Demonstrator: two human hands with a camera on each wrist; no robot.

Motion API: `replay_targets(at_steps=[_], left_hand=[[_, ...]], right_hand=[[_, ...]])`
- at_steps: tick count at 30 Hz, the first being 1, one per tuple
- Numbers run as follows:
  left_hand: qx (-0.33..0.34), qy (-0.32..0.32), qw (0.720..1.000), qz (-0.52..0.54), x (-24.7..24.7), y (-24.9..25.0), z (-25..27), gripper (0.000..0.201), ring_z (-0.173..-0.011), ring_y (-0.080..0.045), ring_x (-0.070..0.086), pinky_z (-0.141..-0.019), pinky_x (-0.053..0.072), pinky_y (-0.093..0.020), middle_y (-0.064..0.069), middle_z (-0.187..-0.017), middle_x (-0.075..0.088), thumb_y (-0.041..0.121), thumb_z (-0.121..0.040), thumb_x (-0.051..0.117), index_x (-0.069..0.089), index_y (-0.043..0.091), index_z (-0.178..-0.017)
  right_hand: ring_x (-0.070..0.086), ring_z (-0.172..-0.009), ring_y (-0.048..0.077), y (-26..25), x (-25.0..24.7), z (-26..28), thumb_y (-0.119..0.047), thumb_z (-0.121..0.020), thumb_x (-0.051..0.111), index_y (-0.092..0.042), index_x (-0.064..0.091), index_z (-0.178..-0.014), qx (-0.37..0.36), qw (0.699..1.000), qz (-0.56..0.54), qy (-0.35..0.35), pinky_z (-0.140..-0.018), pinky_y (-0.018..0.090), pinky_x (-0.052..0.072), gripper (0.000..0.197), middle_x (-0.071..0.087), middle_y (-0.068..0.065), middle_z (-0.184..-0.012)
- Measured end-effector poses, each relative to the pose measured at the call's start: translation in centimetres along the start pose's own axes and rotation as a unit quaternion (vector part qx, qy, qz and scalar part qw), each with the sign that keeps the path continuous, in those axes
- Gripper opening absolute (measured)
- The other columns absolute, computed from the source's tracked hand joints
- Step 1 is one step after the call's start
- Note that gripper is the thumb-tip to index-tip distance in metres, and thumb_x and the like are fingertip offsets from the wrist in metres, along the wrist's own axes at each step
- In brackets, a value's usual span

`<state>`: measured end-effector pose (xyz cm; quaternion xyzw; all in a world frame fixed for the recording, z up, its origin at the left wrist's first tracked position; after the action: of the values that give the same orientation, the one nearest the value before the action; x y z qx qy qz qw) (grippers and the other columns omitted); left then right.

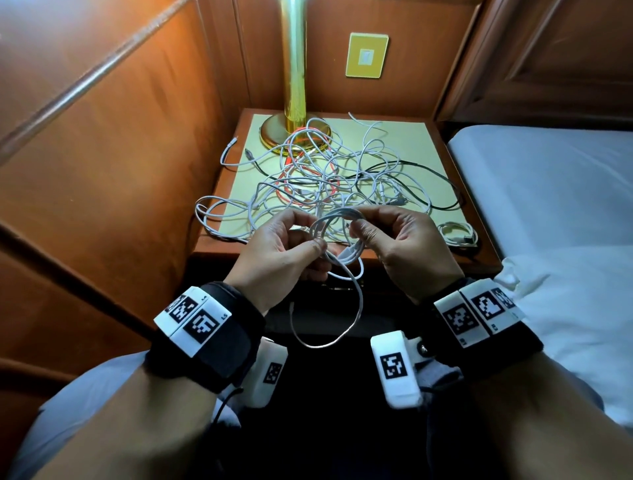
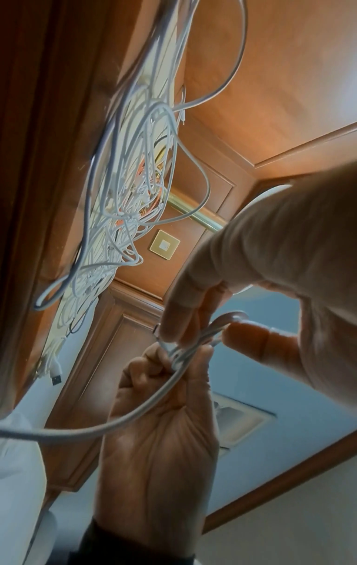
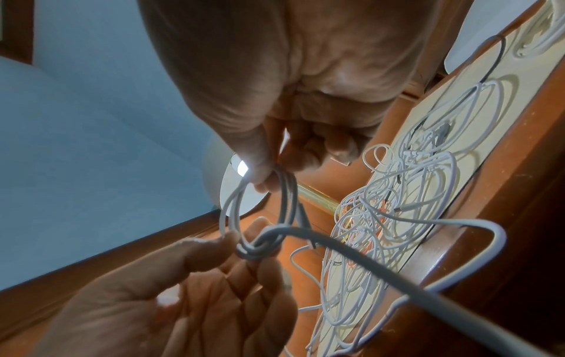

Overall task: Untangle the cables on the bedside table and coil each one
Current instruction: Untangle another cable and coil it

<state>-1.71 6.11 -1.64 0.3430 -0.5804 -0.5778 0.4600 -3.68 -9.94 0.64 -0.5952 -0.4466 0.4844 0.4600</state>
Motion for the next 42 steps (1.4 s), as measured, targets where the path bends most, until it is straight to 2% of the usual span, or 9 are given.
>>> replay_targets(at_steps=[4,9,15,18,23,29,35,38,42], left_hand=[[0.021,-0.004,0.996,-0.087,-0.2,0.3,0.1,0.016,-0.073,-0.025,0.064,-0.064,0.056,-0.040,-0.014,-0.088,0.071,0.028,-0.090,0.063,0.061,0.014,-0.096],[0.118,0.020,0.965,-0.235,-0.7,1.4,-0.1,0.022,-0.062,-0.003,0.060,-0.061,0.049,-0.026,0.008,-0.072,0.068,0.020,-0.101,0.057,0.073,0.013,-0.087],[0.058,-0.028,0.993,-0.097,0.0,0.4,-0.5,0.026,-0.072,-0.026,0.059,-0.062,0.053,-0.032,-0.008,-0.075,0.068,0.033,-0.090,0.058,0.074,0.015,-0.082],[0.028,-0.042,0.997,-0.060,0.2,0.1,-0.4,0.030,-0.070,-0.023,0.055,-0.054,0.047,-0.029,-0.008,-0.075,0.063,0.035,-0.089,0.053,0.070,0.010,-0.088],[0.009,-0.053,0.998,-0.037,0.5,-0.6,-0.3,0.029,-0.067,-0.014,0.054,-0.057,0.039,-0.030,-0.006,-0.076,0.061,0.036,-0.090,0.048,0.065,0.013,-0.081],[-0.046,-0.063,0.996,-0.041,0.1,-1.4,-0.7,0.025,-0.061,-0.018,0.055,-0.057,0.041,-0.031,-0.003,-0.066,0.061,0.030,-0.079,0.046,0.056,0.009,-0.087],[0.085,-0.067,0.972,-0.210,0.3,0.6,-0.2,0.040,-0.067,-0.018,0.054,-0.067,0.045,-0.035,-0.006,-0.071,0.061,0.040,-0.095,0.047,0.059,0.005,-0.081],[0.081,-0.042,0.983,-0.161,-0.1,0.8,-0.3,0.038,-0.065,-0.025,0.056,-0.066,0.051,-0.043,-0.018,-0.071,0.057,0.040,-0.095,0.050,0.057,0.006,-0.079],[0.028,0.006,1.000,-0.005,-0.6,0.4,-0.3,0.029,-0.060,-0.020,0.058,-0.061,0.056,-0.037,-0.009,-0.072,0.056,0.022,-0.106,0.043,0.052,0.006,-0.083]], right_hand=[[0.073,-0.093,0.016,-0.3,0.7,0.3,-0.008,-0.095,0.065,-0.020,0.076,-0.104,-0.014,0.997,0.067,-0.043,-0.088,0.029,0.058,0.018,0.078,0.000,-0.097],[0.074,-0.084,0.012,-0.1,0.5,0.2,-0.006,-0.092,0.069,-0.011,0.076,-0.107,-0.008,0.997,0.065,-0.034,-0.073,0.022,0.059,0.017,0.078,0.000,-0.094],[0.072,-0.076,0.022,-0.1,-1.2,-0.1,-0.011,-0.080,0.083,-0.009,0.067,-0.088,-0.033,0.996,0.064,0.052,-0.065,0.024,0.057,0.019,0.073,0.008,-0.081],[0.072,-0.074,0.033,-0.5,-0.8,0.0,-0.008,-0.077,0.085,-0.002,0.064,-0.085,-0.041,0.998,0.037,0.032,-0.065,0.037,0.061,0.022,0.072,0.016,-0.079],[0.073,-0.073,0.032,-1.2,-0.1,0.4,-0.005,-0.072,0.087,0.003,0.064,-0.085,-0.053,0.998,0.032,0.012,-0.068,0.046,0.062,0.028,0.073,0.015,-0.078],[0.074,-0.074,0.018,-1.7,0.4,0.7,-0.008,-0.070,0.089,-0.003,0.064,-0.086,-0.082,0.994,0.076,0.000,-0.071,0.041,0.062,0.030,0.075,0.003,-0.083],[0.071,-0.076,0.017,-1.9,0.7,0.8,-0.013,-0.072,0.089,-0.007,0.064,-0.088,-0.116,0.984,0.132,-0.013,-0.072,0.043,0.060,0.030,0.072,0.002,-0.083],[0.071,-0.081,0.018,-1.6,0.8,0.6,-0.013,-0.074,0.087,-0.008,0.065,-0.093,-0.102,0.990,0.099,-0.012,-0.078,0.037,0.060,0.029,0.072,0.005,-0.087],[0.071,-0.081,0.017,-0.2,1.3,0.3,-0.017,-0.082,0.082,-0.019,0.069,-0.104,-0.040,0.994,0.093,-0.041,-0.077,0.035,0.060,0.025,0.072,0.003,-0.088]])
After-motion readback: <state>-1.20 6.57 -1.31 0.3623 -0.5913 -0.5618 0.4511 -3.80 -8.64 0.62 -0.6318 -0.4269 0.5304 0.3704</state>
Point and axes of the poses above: each hand's wrist, its own z-axis away from the middle knuckle, its own x-axis out of the palm, y = z × x, the point moved 9 cm from there along -z, towards the middle knuckle
